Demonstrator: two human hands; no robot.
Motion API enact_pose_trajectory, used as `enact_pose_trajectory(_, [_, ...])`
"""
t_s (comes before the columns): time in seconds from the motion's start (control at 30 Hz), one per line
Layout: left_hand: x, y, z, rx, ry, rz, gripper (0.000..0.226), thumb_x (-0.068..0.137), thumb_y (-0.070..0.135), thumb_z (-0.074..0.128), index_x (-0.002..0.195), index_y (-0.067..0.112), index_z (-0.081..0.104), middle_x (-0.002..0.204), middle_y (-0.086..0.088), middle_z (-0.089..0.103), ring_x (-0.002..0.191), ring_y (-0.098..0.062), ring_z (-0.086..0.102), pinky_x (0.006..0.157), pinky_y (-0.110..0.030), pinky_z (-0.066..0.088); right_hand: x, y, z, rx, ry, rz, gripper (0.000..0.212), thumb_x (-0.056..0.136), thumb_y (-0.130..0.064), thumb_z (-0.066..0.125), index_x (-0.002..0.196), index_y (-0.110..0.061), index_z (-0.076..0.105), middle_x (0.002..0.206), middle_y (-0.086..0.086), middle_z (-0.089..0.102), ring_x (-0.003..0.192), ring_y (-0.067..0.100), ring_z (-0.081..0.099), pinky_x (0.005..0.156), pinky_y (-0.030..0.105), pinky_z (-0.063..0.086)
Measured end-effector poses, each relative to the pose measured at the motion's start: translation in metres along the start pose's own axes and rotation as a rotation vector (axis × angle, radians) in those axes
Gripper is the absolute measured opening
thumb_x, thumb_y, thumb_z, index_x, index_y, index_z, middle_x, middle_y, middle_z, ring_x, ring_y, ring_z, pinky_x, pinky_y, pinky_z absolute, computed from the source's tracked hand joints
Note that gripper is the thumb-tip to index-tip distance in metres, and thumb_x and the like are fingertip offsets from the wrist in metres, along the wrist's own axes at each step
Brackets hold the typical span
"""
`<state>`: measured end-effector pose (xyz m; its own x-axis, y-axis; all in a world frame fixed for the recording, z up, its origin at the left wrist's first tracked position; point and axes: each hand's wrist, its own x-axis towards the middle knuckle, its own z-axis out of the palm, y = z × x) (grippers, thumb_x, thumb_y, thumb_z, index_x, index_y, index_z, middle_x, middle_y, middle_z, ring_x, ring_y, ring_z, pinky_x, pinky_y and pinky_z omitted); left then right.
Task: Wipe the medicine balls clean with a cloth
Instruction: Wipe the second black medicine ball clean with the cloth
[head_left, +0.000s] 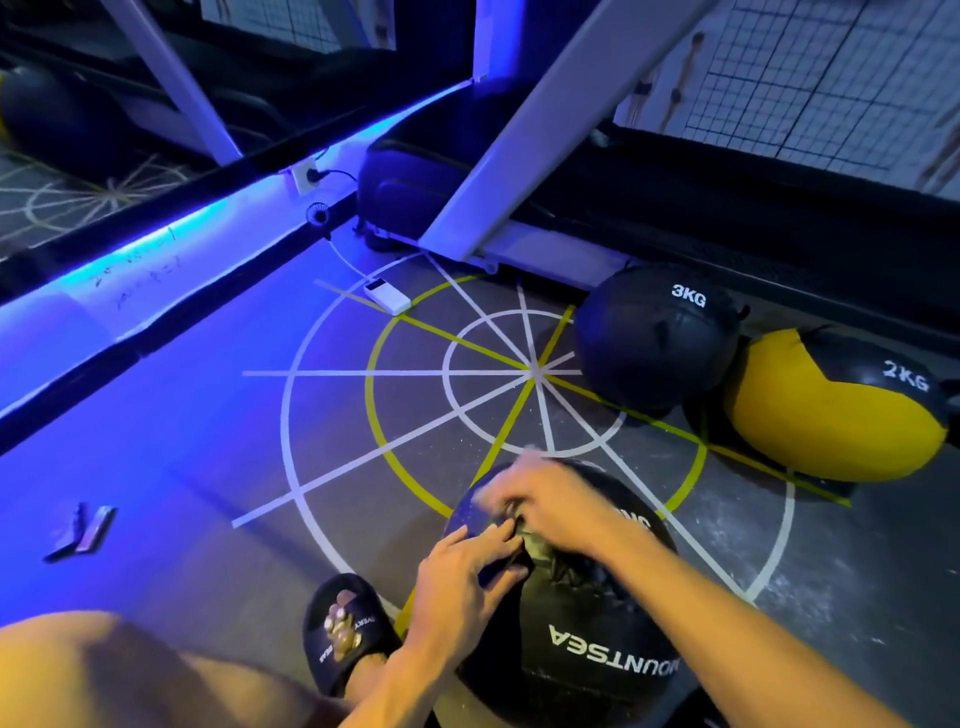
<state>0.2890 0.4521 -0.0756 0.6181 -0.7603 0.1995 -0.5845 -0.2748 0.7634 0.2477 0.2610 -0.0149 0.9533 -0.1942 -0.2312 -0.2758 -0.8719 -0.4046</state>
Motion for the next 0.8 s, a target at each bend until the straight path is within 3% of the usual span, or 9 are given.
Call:
enact_pose_trajectory(0.1, [0.004, 0.001, -0.003, 0.011, 0.004, 0.037, 0.02, 0.087, 0.046, 0.076, 0.105, 0.038, 0.077, 0.109, 0.043, 0.061, 0.11, 0.026, 0.051, 0.096, 0.0, 0.032, -0.006, -0.008, -0.003, 0.083, -0.135, -0.11, 0.041, 0.095, -0.021, 0.049, 0.113, -0.054, 0.065, 0.127, -0.01, 0.06, 0.115, 0.013, 0.058, 0.104, 0.038, 0.049])
enact_pose_trajectory(0.17, [0.002, -0.006, 0.001, 0.014, 0.012, 0.003, 0.032, 0.085, 0.045, 0.08, 0.117, 0.04, 0.075, 0.118, 0.051, 0.052, 0.121, 0.028, 0.044, 0.106, -0.004, 0.026, 0.001, 0.023, -0.012, 0.121, 0.024, 0.094, 0.048, 0.097, -0.013, 0.049, 0.107, -0.054, 0.07, 0.127, -0.009, 0.064, 0.112, 0.014, 0.063, 0.105, 0.038, 0.05])
enact_pose_trajectory(0.27, [0.003, -0.012, -0.001, 0.04, -0.011, -0.04, 0.039, 0.086, 0.053, 0.074, 0.123, 0.044, 0.072, 0.121, 0.053, 0.045, 0.126, 0.026, 0.04, 0.105, -0.006, 0.026, -0.011, 0.024, -0.008, 0.188, 0.272, 0.28, 0.04, 0.1, -0.008, 0.047, 0.11, -0.032, 0.077, 0.127, -0.005, 0.069, 0.115, 0.013, 0.065, 0.107, 0.036, 0.05])
enact_pose_trajectory(0.37, [0.008, -0.014, -0.013, 0.071, -0.013, -0.044, 0.034, 0.085, 0.047, 0.079, 0.118, 0.046, 0.073, 0.112, 0.063, 0.042, 0.119, 0.024, 0.045, 0.096, -0.007, 0.031, -0.046, -0.015, 0.009, 0.194, 0.226, -0.005, 0.033, 0.1, -0.022, 0.043, 0.111, -0.029, 0.074, 0.129, -0.009, 0.067, 0.123, 0.004, 0.057, 0.117, 0.025, 0.036])
enact_pose_trajectory(0.43, [0.011, -0.016, -0.02, 0.067, -0.003, -0.057, 0.033, 0.084, 0.043, 0.081, 0.116, 0.045, 0.075, 0.109, 0.069, 0.034, 0.114, 0.022, 0.047, 0.089, -0.001, 0.034, -0.06, -0.005, 0.011, 0.16, 0.229, -0.088, 0.036, 0.098, -0.008, 0.053, 0.116, -0.031, 0.073, 0.136, -0.011, 0.064, 0.129, -0.002, 0.052, 0.117, 0.013, 0.026])
enact_pose_trajectory(0.53, [0.013, -0.017, -0.024, 0.023, -0.005, -0.1, 0.035, 0.085, 0.038, 0.081, 0.119, 0.04, 0.075, 0.107, 0.068, 0.03, 0.121, 0.022, 0.041, 0.093, 0.003, 0.031, -0.07, 0.036, 0.006, 0.283, 0.481, 0.271, 0.039, 0.1, -0.007, 0.056, 0.114, -0.04, 0.073, 0.12, -0.006, 0.071, 0.086, -0.005, 0.066, 0.083, 0.016, 0.055])
enact_pose_trajectory(0.6, [0.013, -0.017, -0.023, 0.003, -0.019, -0.135, 0.035, 0.086, 0.038, 0.081, 0.119, 0.042, 0.074, 0.107, 0.064, 0.039, 0.116, 0.029, 0.044, 0.095, 0.001, 0.03, -0.071, 0.045, 0.01, 0.312, 0.574, 0.507, 0.039, 0.101, -0.01, 0.055, 0.118, -0.041, 0.071, 0.123, -0.005, 0.07, 0.085, 0.005, 0.068, 0.076, 0.021, 0.056])
enact_pose_trajectory(0.7, [0.013, -0.021, -0.027, -0.025, -0.015, -0.215, 0.034, 0.083, 0.038, 0.083, 0.116, 0.044, 0.075, 0.11, 0.058, 0.049, 0.107, 0.03, 0.048, 0.098, -0.01, 0.04, -0.072, 0.01, 0.028, 0.293, 0.65, 0.273, 0.035, 0.097, -0.01, 0.053, 0.108, -0.033, 0.076, 0.118, -0.012, 0.072, 0.098, 0.006, 0.068, 0.092, 0.025, 0.056])
enact_pose_trajectory(0.8, [0.014, -0.03, -0.036, -0.046, 0.015, -0.273, 0.032, 0.082, 0.031, 0.086, 0.111, 0.042, 0.077, 0.11, 0.051, 0.057, 0.113, 0.023, 0.052, 0.098, -0.011, 0.043, -0.086, -0.003, 0.034, 0.267, 0.605, -0.009, 0.037, 0.096, -0.014, 0.046, 0.113, -0.027, 0.077, 0.125, -0.021, 0.065, 0.123, -0.01, 0.056, 0.11, 0.01, 0.037])
